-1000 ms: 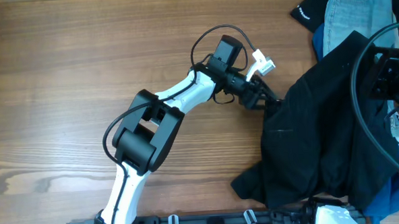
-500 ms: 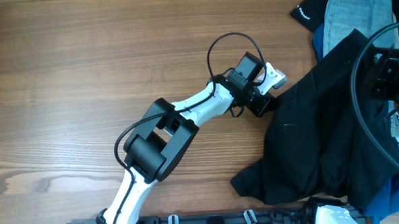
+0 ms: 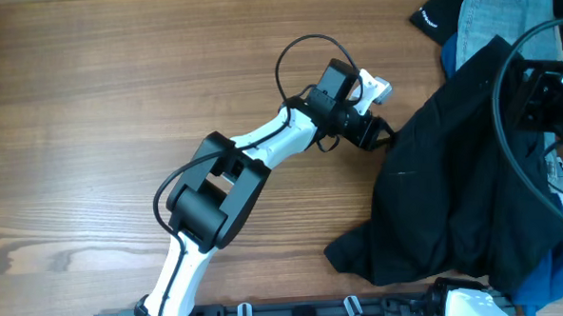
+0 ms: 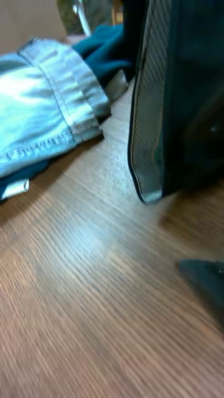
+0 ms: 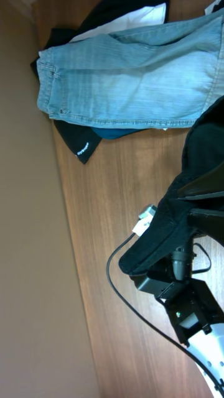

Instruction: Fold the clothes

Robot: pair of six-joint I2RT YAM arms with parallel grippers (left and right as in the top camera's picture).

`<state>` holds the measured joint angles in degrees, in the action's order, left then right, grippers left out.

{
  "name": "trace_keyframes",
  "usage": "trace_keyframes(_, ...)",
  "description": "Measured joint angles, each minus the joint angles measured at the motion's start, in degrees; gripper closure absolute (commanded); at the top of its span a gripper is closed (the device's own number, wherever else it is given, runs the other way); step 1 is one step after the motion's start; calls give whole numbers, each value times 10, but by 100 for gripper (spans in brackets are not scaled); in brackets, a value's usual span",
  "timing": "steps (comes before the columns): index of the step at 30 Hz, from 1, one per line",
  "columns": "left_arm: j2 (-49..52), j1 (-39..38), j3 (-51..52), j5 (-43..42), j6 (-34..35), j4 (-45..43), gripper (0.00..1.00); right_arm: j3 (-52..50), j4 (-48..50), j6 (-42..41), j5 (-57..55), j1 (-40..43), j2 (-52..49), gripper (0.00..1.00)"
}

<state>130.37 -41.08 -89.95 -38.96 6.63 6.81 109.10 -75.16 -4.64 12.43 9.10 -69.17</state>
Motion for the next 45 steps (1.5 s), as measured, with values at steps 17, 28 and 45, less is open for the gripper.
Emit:
trace_keyframes(17, -112, 150, 0, -127, -41, 225, 96, 0, 6, 18, 138, 1, 52, 96)
trace_keyframes(28, -195, 102, -1, -80, -152, 275, 20, 0, -10, 48, 152, 1, 58, 96)
trace_keyframes(45, -113, 105, 0, 10, -171, 307, 9, 0, -11, 50, 155, 1, 58, 96)
